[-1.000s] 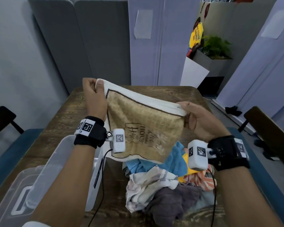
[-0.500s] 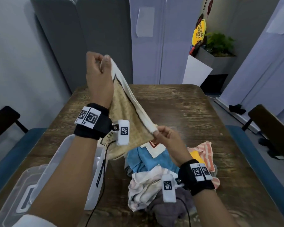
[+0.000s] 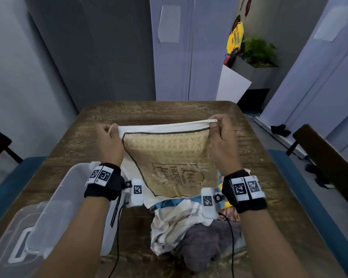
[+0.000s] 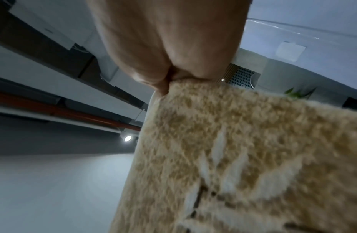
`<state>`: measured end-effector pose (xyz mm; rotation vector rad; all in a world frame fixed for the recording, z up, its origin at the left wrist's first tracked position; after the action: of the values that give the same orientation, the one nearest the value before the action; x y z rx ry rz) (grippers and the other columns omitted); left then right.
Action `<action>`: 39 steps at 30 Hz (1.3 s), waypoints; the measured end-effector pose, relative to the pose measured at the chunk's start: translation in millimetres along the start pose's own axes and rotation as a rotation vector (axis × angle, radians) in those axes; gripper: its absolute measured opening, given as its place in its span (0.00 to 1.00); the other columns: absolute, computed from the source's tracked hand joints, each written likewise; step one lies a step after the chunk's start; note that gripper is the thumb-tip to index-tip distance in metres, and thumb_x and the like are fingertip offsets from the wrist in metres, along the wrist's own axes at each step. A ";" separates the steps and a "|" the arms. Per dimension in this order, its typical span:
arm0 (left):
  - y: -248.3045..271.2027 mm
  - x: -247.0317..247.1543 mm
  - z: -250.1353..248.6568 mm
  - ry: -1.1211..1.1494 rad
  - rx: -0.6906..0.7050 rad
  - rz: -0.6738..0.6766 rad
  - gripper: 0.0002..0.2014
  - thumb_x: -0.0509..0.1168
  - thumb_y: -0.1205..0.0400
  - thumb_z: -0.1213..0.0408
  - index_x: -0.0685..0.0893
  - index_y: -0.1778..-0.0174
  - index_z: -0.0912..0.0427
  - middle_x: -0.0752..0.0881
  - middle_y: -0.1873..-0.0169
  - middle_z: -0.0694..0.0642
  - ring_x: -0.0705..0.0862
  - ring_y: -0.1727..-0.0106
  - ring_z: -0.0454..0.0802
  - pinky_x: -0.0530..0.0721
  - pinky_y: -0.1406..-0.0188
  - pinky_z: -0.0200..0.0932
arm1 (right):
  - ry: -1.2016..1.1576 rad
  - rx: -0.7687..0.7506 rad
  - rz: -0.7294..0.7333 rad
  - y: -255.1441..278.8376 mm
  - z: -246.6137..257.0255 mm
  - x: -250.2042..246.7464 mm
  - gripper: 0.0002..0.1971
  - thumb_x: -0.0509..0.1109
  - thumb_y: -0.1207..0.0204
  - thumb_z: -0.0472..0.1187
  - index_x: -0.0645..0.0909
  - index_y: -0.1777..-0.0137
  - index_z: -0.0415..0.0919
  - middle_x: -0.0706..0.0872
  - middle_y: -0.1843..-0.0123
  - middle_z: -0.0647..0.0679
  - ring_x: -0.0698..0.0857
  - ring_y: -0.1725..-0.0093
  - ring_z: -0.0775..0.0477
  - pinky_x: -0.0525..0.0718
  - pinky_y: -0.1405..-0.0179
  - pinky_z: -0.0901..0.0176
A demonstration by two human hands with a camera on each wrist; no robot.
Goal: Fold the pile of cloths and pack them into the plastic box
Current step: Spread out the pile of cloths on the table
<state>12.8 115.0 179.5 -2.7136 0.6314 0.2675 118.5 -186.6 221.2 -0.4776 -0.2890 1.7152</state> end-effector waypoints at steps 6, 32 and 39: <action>40.7 32.6 12.8 -0.142 0.171 0.327 0.18 0.64 0.14 0.47 0.79 0.32 0.52 0.83 0.36 0.51 0.80 0.34 0.49 0.75 0.32 0.50 | 0.010 0.060 0.262 22.1 -17.1 27.2 0.05 0.59 0.09 0.42 0.75 0.40 0.45 0.85 0.46 0.50 0.85 0.47 0.52 0.83 0.48 0.55; 94.9 -30.5 35.5 0.053 0.089 0.162 0.15 0.59 0.10 0.51 0.70 0.52 0.60 0.72 0.66 0.46 0.71 0.67 0.38 0.73 0.63 0.42 | 0.464 0.342 0.774 164.4 -148.8 12.8 0.10 0.69 0.15 0.40 0.81 0.58 0.40 0.83 0.63 0.48 0.78 0.63 0.53 0.75 0.60 0.51; 100.9 -70.0 123.5 -0.075 -0.113 0.057 0.15 0.60 0.11 0.53 0.75 0.47 0.63 0.79 0.59 0.56 0.76 0.59 0.50 0.76 0.57 0.50 | 0.420 0.321 0.591 145.4 -138.2 -20.9 0.16 0.71 0.16 0.41 0.79 0.67 0.44 0.77 0.72 0.53 0.73 0.73 0.61 0.69 0.70 0.64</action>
<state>-108.1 102.8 54.6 -2.7809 0.6931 0.4293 59.0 -245.7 37.8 -0.7114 0.4709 2.1194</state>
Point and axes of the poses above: each hand's wrist, its own y-axis away from the middle knuckle, its own x-axis out of the palm, z = x × y, the point moved 6 cm from there along -y, towards the middle knuckle
